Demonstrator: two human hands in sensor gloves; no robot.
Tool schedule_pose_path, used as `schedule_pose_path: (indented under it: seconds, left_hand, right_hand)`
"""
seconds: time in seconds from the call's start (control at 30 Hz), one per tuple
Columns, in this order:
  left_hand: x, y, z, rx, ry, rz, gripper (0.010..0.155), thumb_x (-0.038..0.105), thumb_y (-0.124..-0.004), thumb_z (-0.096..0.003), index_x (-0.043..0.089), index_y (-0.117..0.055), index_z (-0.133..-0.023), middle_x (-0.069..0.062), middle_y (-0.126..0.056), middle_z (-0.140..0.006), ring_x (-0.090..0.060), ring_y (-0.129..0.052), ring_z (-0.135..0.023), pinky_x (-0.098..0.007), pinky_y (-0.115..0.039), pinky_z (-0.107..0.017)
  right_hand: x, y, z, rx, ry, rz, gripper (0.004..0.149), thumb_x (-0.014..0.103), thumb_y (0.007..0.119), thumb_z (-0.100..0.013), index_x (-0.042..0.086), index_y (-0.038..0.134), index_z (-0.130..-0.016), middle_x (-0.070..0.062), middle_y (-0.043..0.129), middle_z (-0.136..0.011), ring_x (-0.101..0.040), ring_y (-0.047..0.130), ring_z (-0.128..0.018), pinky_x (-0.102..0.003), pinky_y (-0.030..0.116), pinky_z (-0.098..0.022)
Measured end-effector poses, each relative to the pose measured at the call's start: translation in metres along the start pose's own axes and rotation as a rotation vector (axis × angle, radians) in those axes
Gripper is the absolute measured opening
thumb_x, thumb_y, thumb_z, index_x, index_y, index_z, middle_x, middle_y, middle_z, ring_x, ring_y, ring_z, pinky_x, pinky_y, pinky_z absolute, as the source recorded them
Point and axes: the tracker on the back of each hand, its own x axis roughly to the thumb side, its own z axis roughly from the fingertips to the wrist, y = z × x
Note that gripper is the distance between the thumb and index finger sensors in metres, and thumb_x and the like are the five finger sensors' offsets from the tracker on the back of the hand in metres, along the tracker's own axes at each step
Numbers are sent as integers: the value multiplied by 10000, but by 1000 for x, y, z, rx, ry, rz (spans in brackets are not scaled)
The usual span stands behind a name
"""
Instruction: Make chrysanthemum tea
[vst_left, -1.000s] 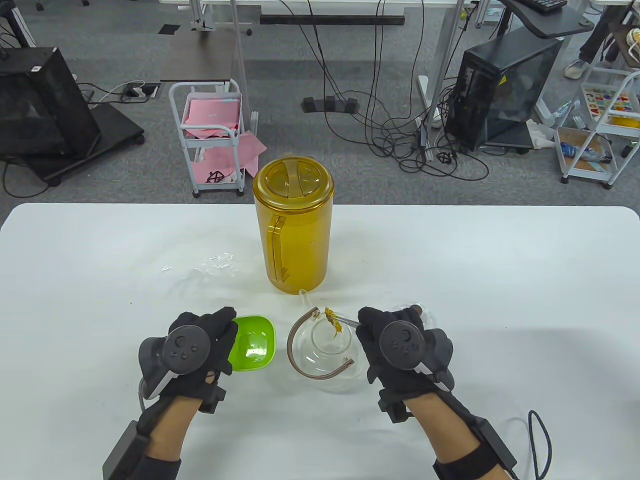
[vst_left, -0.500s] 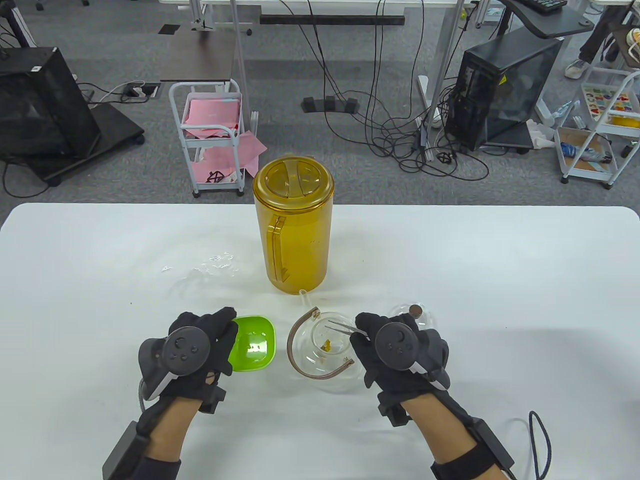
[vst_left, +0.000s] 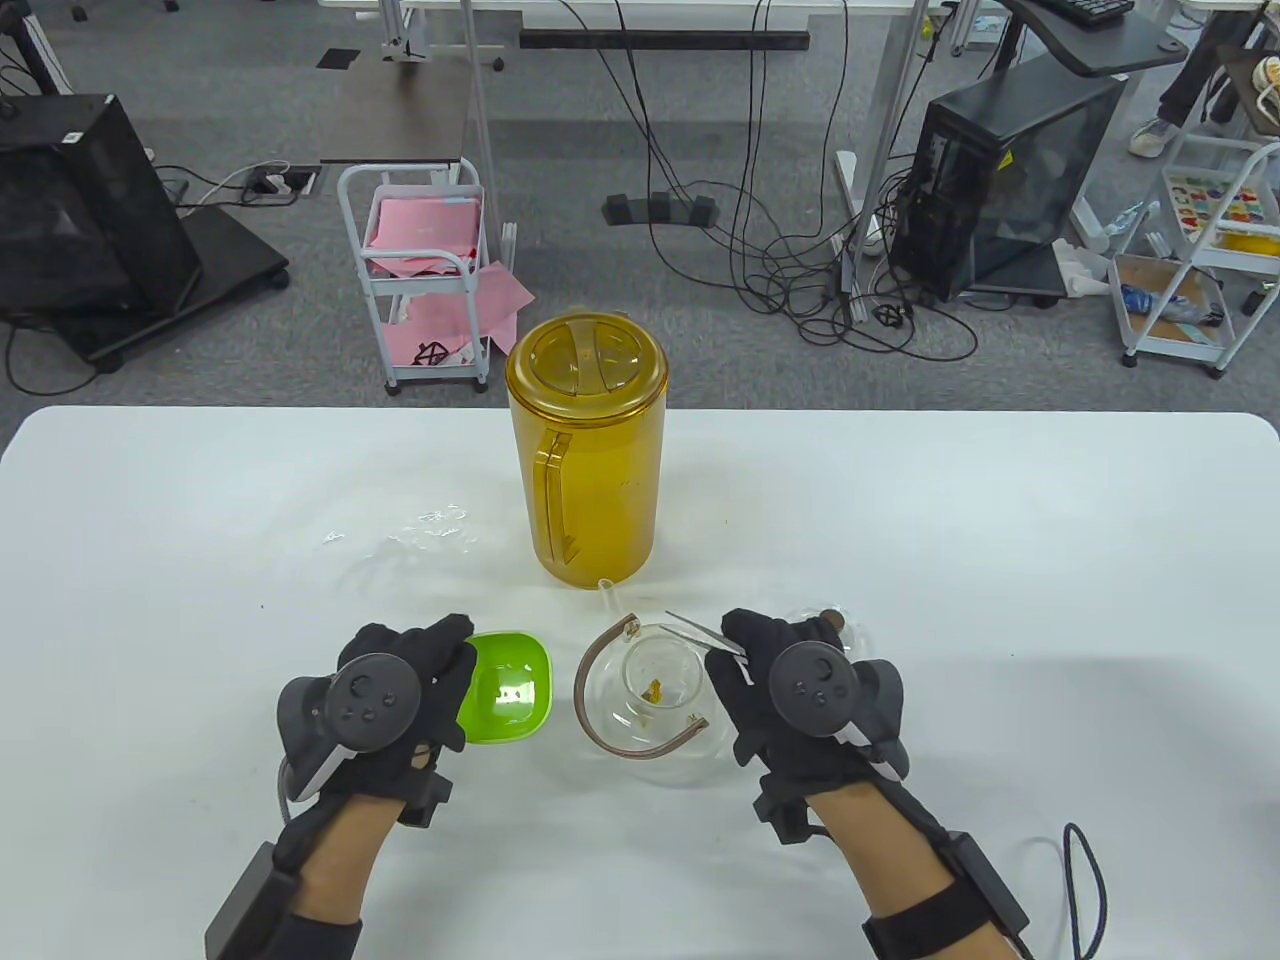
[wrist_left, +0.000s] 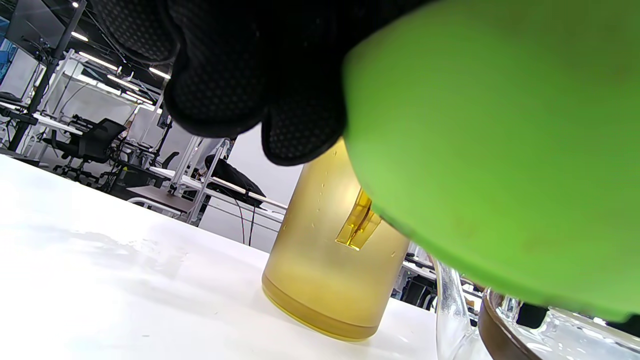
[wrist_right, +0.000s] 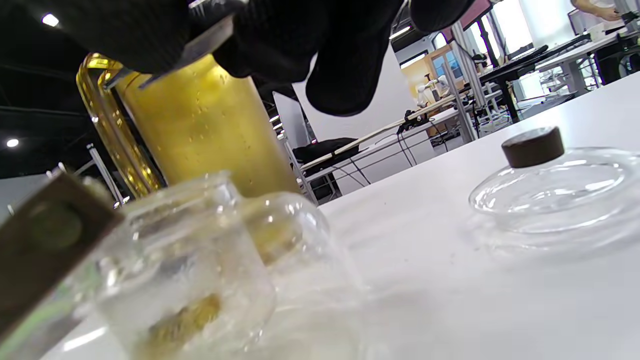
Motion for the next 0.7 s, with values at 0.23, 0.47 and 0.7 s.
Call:
schedule_pose_path:
  seconds: [0.23,0.47,0.7]
  left_hand:
    - [-1,0,0,0,7,8,426,397,-882,-544,190,-894,-916,-11,-1086,-637,-305,-976,-555,-663,-605,-707]
    - [2,-3,0,-16,2,3,425,396,-882,-544,191,-894,-916,-9,-1087,-636,-304,-976,-555,-663,-606,-706]
    - [2,-7,0,-34,-1,-7,426,396,-882,-545,189,-894,-916,-10,-1087,-636,-304,-976,-555,-662,-607,-706]
  right_hand:
    - [-82,-57,-16,-143,393,58,531,507,638,-593,249,603,-1056,39,788,-814,-288,785,-910,-689,396,-767]
    - [-191,-62,-9,74,886,256,502,476,669,-620,256,635,-1070,-5,757,-926,-336,713,-989,-704,360,-768]
    - [-216,-35,-8,188,1018,392,535,472,731,-614,252,623,-1090,-55,636,-1032,-356,625,-1020,-697,343,-778]
